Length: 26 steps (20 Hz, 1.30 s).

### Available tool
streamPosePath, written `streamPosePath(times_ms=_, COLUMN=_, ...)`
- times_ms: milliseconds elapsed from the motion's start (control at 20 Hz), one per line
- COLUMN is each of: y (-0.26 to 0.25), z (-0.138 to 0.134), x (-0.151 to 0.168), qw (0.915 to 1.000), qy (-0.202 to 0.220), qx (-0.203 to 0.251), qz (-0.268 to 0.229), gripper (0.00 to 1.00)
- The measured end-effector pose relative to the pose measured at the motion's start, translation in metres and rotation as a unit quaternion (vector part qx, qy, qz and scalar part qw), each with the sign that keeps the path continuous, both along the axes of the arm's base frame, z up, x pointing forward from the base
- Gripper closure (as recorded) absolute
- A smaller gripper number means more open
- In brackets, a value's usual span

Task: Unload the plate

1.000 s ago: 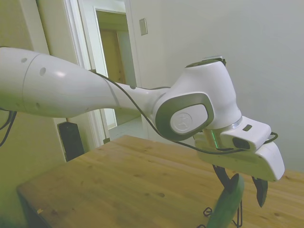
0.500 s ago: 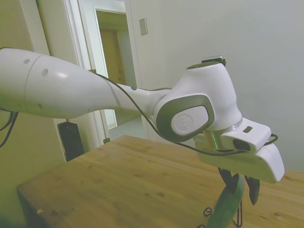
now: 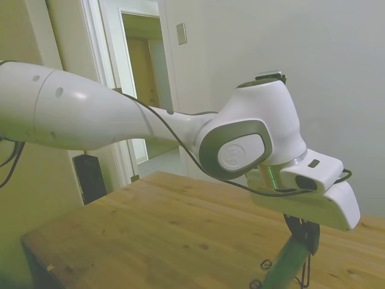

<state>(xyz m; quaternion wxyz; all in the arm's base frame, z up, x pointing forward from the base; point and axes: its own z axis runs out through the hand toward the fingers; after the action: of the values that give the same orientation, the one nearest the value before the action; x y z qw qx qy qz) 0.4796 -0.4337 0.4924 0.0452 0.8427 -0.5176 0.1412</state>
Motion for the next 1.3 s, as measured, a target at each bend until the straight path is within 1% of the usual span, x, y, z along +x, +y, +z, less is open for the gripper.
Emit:
streamPosePath(times_ms=200, y=-0.001, z=0.001, x=0.001, qw=1.0000, qy=-0.001, qx=-0.002, qz=0.000, gripper=1.00)
streamPosePath(times_ms=350, y=0.000, z=0.009, x=0.004, qw=1.0000, qy=-0.004, qx=-0.005, qz=0.002, gripper=1.00)
streamPosePath(times_ms=600, y=0.007, z=0.032, x=0.014, qw=0.9999, qy=-0.013, qx=0.000, qz=0.008, gripper=1.00)
streamPosePath(times_ms=700, y=0.012, z=0.045, x=0.018, qw=0.9997, qy=-0.023, qx=0.006, qz=0.010, gripper=1.00)
streamPosePath(times_ms=850, y=0.023, z=0.069, x=0.026, qw=0.9978, qy=-0.058, qx=0.033, qz=0.008, gripper=1.00)
streamPosePath(times_ms=950, y=0.033, z=0.082, x=0.037, qw=0.9939, qy=-0.094, qx=0.057, qz=0.003, gripper=1.00)
streamPosePath(times_ms=1000, y=0.038, z=0.084, x=0.043, qw=0.9915, qy=-0.109, qx=0.071, qz=0.002, gripper=1.00)
streamPosePath(times_ms=1100, y=0.049, z=0.079, x=0.060, qw=0.9867, qy=-0.130, qx=0.098, qz=-0.001, gripper=1.00)
streamPosePath(times_ms=1200, y=0.058, z=0.062, x=0.079, qw=0.9809, qy=-0.140, qx=0.135, qz=-0.005, gripper=1.00)
streamPosePath(times_ms=1300, y=0.067, z=0.040, x=0.100, qw=0.9740, qy=-0.139, qx=0.178, qz=-0.005, gripper=1.00)
